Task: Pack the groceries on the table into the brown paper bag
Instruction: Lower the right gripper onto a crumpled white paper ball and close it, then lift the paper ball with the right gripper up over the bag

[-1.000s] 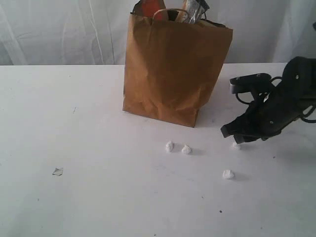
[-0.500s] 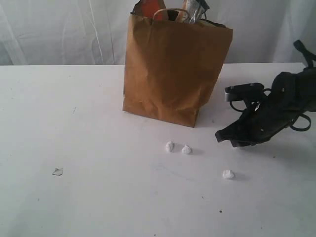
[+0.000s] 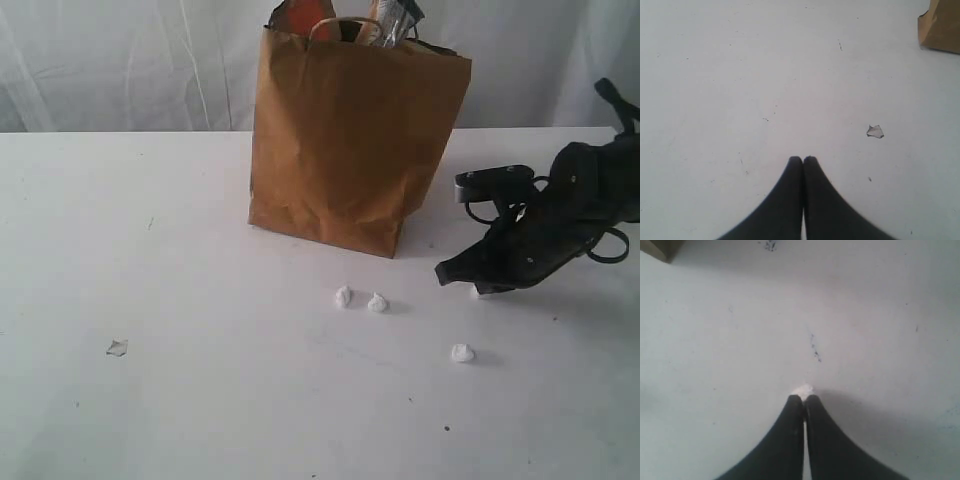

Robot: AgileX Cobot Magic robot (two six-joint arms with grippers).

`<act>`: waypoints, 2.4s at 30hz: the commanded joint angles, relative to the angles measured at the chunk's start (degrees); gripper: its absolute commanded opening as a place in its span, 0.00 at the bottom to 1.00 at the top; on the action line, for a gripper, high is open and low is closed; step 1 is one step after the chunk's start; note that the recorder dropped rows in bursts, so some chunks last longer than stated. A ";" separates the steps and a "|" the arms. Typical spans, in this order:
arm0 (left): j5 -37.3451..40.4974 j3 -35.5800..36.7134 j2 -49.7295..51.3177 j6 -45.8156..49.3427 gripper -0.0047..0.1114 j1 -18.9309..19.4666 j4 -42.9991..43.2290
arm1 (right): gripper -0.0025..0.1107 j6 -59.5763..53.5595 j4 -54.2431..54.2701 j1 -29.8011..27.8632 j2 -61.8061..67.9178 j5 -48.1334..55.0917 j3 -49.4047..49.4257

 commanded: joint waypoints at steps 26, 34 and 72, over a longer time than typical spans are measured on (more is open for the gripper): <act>0.01 0.17 -0.25 -0.06 0.04 0.10 -0.42 | 0.37 -6.26 0.68 0.00 2.67 11.79 -6.96; 0.01 0.17 -0.25 -0.06 0.04 0.10 -0.42 | 0.36 -6.26 0.45 0.00 3.65 8.62 -6.96; 0.11 0.17 -0.25 -0.06 0.04 0.10 -0.42 | 0.02 -51.34 59.61 0.03 -7.95 -8.62 -25.11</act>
